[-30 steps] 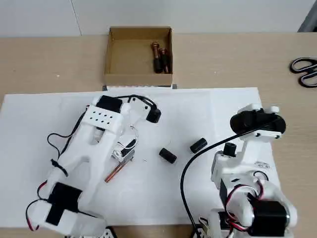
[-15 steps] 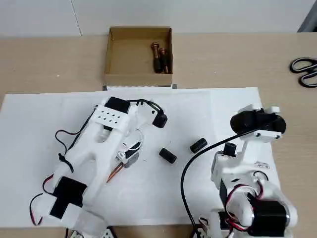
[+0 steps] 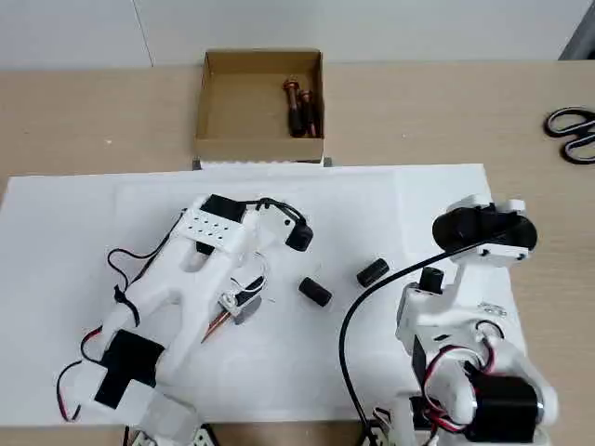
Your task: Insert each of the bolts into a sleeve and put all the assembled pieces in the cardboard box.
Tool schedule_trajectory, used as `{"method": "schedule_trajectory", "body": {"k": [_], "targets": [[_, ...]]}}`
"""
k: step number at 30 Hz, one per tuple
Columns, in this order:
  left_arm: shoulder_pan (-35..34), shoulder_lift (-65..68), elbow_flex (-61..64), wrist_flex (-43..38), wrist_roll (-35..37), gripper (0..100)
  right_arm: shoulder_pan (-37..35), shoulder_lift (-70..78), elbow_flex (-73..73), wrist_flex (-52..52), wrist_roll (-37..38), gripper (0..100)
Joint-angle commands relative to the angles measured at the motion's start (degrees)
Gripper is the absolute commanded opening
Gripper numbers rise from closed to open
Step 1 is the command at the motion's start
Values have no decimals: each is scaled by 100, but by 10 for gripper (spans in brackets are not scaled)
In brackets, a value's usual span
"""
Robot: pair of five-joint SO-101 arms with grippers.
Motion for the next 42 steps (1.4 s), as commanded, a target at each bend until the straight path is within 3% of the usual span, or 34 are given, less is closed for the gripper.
{"method": "schedule_trajectory", "body": {"k": [1, 10, 14, 16, 22, 32, 42], "targets": [[-9, -35, 57, -202, -18, 108, 57, -40, -26, -145, -44, 3], [-9, -35, 593, -1029, -9, 105, 48, -40, -26, -145, -44, 3], [-9, -35, 629, -1073, -9, 8, 40, -40, -26, -145, -44, 3], [-9, -62, 629, -1046, 0, 8, 40, -40, -26, -145, -44, 3], [26, -97, 242, -457, 9, 5, 40, -40, -26, -145, -44, 3], [35, -897, -1631, 1029, 193, 5, 31, -40, -26, -145, -26, 3], [-334, -2347, -1877, 1222, 229, 5, 22, -40, -404, -154, 563, 4]]}}
